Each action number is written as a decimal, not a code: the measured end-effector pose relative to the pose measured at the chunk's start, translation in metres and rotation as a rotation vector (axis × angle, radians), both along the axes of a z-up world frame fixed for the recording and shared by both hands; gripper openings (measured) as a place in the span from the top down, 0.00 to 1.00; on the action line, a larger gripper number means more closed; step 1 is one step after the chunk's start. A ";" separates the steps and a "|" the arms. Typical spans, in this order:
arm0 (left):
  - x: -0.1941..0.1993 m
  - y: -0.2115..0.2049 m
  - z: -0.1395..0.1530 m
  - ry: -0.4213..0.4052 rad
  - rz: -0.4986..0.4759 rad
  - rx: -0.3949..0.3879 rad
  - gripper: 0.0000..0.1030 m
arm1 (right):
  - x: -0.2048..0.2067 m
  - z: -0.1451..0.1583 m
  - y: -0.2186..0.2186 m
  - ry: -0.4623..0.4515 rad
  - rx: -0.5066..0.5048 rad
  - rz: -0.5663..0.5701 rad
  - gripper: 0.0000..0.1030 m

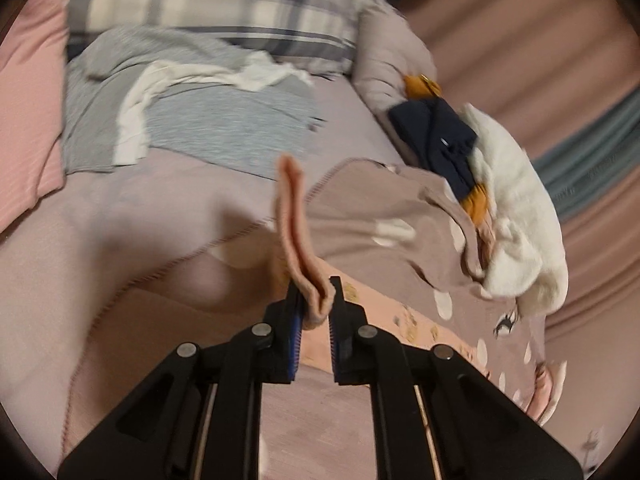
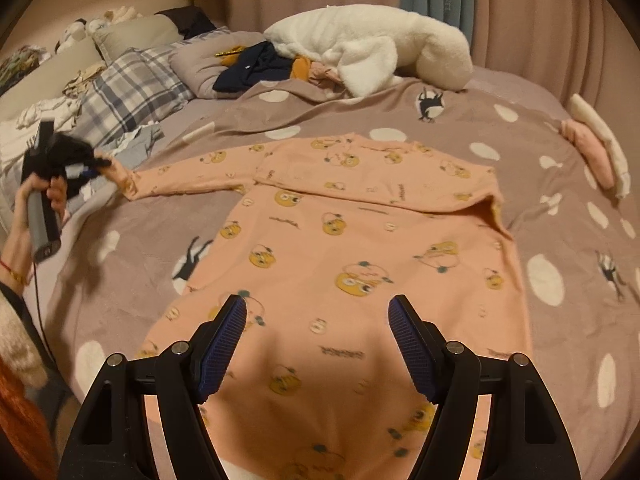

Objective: Fold small clothes
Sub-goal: 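Grasp the other sleeve cuff with the left tool and fold it inward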

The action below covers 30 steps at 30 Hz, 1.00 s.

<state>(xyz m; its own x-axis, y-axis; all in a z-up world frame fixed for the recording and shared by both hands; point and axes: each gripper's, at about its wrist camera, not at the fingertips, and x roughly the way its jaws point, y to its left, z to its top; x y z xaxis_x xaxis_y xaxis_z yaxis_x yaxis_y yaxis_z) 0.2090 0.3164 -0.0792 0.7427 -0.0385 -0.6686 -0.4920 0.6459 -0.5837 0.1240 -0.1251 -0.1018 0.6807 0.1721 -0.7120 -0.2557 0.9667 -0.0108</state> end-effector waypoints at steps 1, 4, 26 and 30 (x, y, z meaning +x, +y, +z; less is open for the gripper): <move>0.004 -0.010 0.005 -0.005 -0.023 0.017 0.92 | -0.003 0.002 -0.003 -0.013 -0.018 -0.005 0.28; 0.016 -0.040 0.019 -0.019 -0.080 0.062 0.92 | -0.011 0.008 -0.013 -0.051 -0.075 -0.051 0.28; 0.092 -0.288 0.058 -0.124 -0.446 0.162 0.92 | -0.036 0.008 -0.141 -0.099 0.010 -0.285 0.28; 0.112 -0.348 0.043 -0.121 -0.556 0.086 0.92 | -0.034 -0.003 -0.160 -0.091 0.061 -0.320 0.28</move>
<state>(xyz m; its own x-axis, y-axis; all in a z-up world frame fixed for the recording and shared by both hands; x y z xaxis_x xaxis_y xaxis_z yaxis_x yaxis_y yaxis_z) 0.3206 -0.0318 -0.0361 0.6976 -0.3944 -0.5982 0.0020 0.8359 -0.5488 0.0899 -0.2856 -0.1046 0.7677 -0.0206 -0.6405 0.0604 0.9974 0.0403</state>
